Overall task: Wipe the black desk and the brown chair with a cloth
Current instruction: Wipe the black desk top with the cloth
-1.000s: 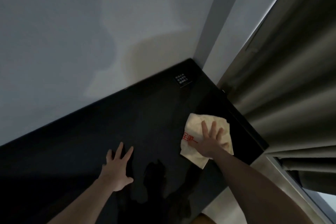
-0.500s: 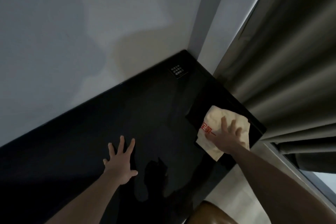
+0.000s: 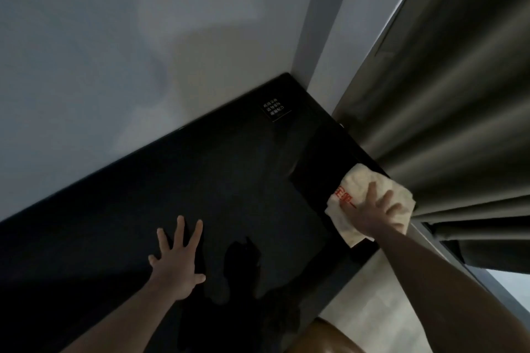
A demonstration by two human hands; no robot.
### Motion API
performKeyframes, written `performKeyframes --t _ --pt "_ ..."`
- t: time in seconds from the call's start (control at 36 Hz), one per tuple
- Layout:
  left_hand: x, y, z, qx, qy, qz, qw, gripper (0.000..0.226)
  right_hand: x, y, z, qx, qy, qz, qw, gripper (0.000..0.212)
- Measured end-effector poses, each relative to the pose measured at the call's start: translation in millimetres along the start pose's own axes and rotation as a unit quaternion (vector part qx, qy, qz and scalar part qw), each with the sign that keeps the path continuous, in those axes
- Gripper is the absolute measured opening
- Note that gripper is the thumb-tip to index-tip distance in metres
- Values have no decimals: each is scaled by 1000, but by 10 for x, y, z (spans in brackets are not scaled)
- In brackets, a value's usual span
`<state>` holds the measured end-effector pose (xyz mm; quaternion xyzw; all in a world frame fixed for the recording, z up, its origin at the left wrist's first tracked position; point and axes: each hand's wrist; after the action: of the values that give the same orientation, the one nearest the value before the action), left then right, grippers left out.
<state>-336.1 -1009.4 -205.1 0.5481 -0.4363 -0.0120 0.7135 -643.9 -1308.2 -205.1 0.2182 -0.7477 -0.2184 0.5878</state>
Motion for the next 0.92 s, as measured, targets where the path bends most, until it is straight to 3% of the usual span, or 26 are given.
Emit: performKeyframes --t 0.19,0.42,0.61,0.92 --pt "-17 -48 3 5 12 -3 1000 122 189 -382 20 -7 6 32 999 112" --pt "72 35 -52 -14 6 5 1000 121 29 -71 87 0 -37 49 998 102" --pt "75 361 -492 -56 -17 -10 998 105 -524 647 147 18 -69 48 996 99" --pt "-917 1300 -1977 -48 -24 -4 999 92 -1944 2464 -322 74 -50 21 996 102"
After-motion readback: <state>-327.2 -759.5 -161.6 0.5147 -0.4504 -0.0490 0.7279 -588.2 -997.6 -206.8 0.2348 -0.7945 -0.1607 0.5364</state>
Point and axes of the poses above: each hand's wrist, its own y-axis away from the middle knuckle, its own x-axis out of the back of the hand, z = x × y, and after that the axes turned 9 degrees about x, right-handed
